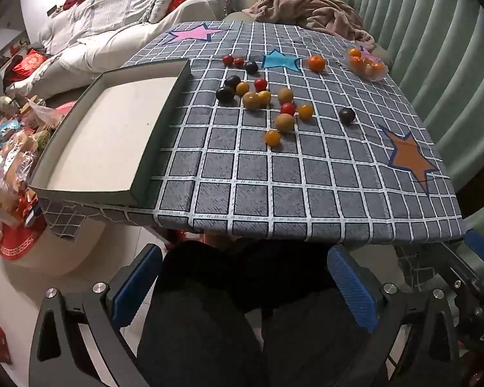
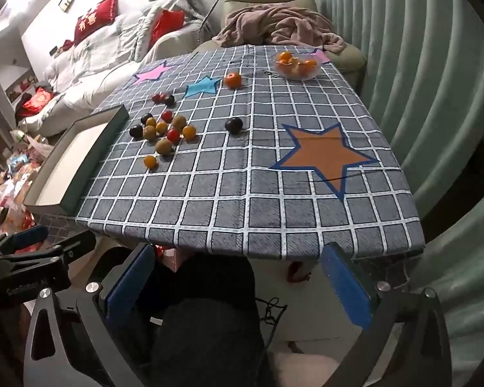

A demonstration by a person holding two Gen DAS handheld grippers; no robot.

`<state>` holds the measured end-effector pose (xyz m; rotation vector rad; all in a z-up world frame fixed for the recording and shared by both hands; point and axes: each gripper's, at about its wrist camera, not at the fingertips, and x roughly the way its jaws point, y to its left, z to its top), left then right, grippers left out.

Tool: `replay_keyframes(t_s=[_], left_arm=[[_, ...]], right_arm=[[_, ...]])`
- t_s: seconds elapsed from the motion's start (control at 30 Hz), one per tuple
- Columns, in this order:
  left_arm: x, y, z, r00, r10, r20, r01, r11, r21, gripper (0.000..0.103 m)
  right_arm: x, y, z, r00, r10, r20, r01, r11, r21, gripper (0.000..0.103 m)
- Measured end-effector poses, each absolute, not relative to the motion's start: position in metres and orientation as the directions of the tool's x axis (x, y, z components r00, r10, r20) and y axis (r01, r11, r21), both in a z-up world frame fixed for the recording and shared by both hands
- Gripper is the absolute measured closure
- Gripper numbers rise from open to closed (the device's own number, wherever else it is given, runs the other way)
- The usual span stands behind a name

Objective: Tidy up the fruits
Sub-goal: 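Move both tools toward the cluster of small fruits on the cloth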

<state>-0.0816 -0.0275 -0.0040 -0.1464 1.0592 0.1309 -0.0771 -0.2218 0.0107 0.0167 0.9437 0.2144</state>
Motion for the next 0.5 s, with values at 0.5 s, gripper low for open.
replay_keyframes(t_s=[0.5], left_arm=[[-0.0813, -0.0264, -0.0027, 0.481, 0.052, -0.875, -0.184, 0.982, -0.042, 0.000]], right_arm=[[-0.0789, -0.2229, 0.0107, 0.557, 0.194, -0.808, -0.165, 0.979, 0.121, 0.000]])
